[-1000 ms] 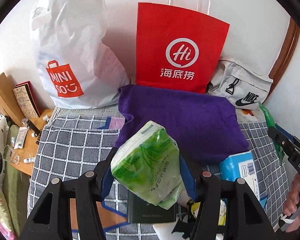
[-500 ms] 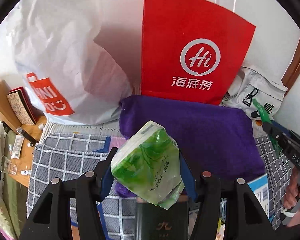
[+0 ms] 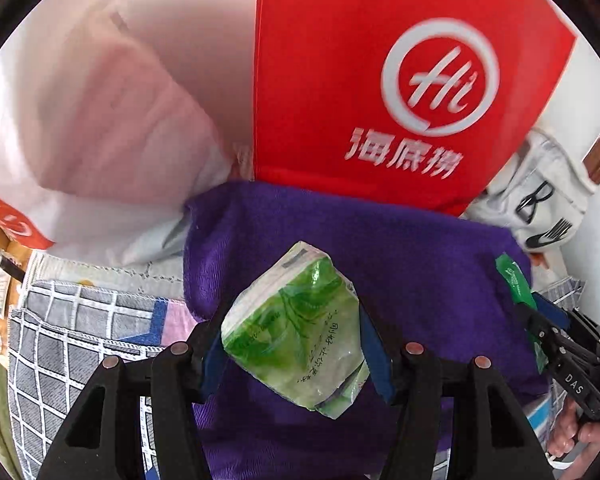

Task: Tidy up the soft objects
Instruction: 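Release the green packet with the right tool while the left drops the soap box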

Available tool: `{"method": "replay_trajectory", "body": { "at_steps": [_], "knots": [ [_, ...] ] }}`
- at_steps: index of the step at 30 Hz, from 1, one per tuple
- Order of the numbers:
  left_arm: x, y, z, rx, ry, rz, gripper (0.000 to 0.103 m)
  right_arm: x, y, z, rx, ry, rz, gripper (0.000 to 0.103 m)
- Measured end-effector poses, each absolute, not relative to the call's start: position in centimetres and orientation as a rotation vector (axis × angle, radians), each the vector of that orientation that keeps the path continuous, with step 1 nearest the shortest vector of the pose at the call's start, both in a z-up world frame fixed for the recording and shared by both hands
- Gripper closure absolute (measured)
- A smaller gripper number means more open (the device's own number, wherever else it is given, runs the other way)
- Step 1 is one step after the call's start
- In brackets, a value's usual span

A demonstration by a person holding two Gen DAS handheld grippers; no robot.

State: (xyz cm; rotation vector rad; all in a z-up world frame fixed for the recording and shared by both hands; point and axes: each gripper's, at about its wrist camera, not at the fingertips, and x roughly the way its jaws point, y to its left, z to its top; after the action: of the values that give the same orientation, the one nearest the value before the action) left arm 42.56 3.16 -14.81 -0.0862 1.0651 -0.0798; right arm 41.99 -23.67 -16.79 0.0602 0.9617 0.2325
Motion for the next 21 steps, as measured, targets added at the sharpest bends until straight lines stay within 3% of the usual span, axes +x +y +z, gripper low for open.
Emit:
{"method": "replay_trajectory", "body": {
  "at_steps": [14, 21],
  "knots": [
    [43.6, 2.4, -17.1, -0.104, 1.085, -0.122, 0.044, 42.5, -24.6, -18.2, 0.108, 1.001, 0.258, 0.062],
    [43.7, 1.7, -16.8, -0.099, 1.064, -0.126, 0.026, 41.9, -24.6, -17.1, 0.090, 0.948, 0.252, 0.028]
  ]
}}
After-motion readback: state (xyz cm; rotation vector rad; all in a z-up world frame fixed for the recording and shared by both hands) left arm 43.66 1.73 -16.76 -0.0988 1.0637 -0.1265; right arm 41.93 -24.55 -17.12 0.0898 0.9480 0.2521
